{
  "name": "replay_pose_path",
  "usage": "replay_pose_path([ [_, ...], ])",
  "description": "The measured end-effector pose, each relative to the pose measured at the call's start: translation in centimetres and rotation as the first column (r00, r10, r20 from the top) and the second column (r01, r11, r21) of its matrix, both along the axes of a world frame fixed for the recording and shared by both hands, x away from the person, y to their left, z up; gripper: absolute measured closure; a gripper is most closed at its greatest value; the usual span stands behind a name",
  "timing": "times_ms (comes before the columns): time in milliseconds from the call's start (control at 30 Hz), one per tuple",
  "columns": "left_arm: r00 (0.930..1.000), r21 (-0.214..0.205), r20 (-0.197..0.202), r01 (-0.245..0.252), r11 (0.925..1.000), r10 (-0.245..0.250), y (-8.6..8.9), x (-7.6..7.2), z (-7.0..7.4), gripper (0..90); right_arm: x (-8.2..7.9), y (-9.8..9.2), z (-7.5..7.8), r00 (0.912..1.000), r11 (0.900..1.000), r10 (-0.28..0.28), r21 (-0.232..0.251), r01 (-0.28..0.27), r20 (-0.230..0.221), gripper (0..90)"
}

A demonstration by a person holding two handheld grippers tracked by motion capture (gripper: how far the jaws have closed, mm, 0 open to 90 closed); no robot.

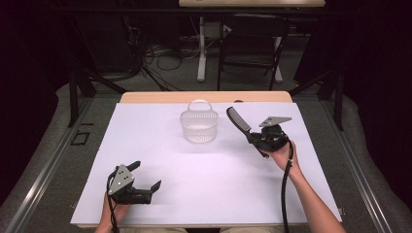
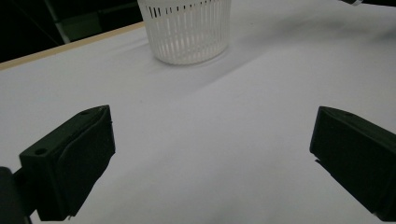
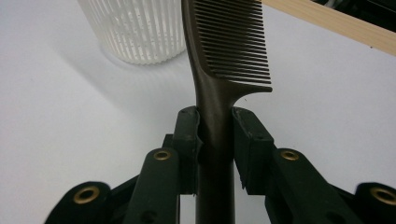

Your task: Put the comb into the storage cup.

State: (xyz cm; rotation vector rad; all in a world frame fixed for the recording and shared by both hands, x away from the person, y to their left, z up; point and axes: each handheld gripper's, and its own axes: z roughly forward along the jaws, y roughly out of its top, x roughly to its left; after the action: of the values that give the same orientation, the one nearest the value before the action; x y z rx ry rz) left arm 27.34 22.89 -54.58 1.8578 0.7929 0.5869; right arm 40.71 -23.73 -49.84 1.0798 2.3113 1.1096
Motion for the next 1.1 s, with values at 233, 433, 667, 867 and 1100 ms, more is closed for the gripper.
replay_pose_path([
  [233,1.0,0.001,-0.001,0.002,1.0,-0.002,0.0,0.0,0.0,0.1,-0.3,0.1,0.3,0.9998,0.9998,0.003,0.02,-0.004,0.02,72.6],
  [433,1.0,0.002,0.0,0.004,1.0,-0.004,-0.1,0.0,0.0,0.2,-0.4,0.3,0.5,0.9992,0.9995,0.005,0.031,-0.007,0.04,72.5],
  [667,1.0,0.0,0.0,0.004,1.0,-0.004,0.0,0.0,0.0,0.2,-0.6,0.6,0.7,0.9979,0.9992,0.005,0.039,-0.008,0.064,72.6],
  [867,1.0,0.006,-0.002,0.004,1.0,-0.004,-0.1,0.0,0.0,0.2,-0.6,0.8,0.9,0.9973,0.999,0.007,0.044,-0.01,0.074,72.5],
  [1100,1.0,0.003,0.0,0.004,1.0,-0.004,0.0,0.0,0.0,0.2,-0.6,1.0,1.0,0.9964,0.9985,0.007,0.054,-0.012,0.085,72.6],
])
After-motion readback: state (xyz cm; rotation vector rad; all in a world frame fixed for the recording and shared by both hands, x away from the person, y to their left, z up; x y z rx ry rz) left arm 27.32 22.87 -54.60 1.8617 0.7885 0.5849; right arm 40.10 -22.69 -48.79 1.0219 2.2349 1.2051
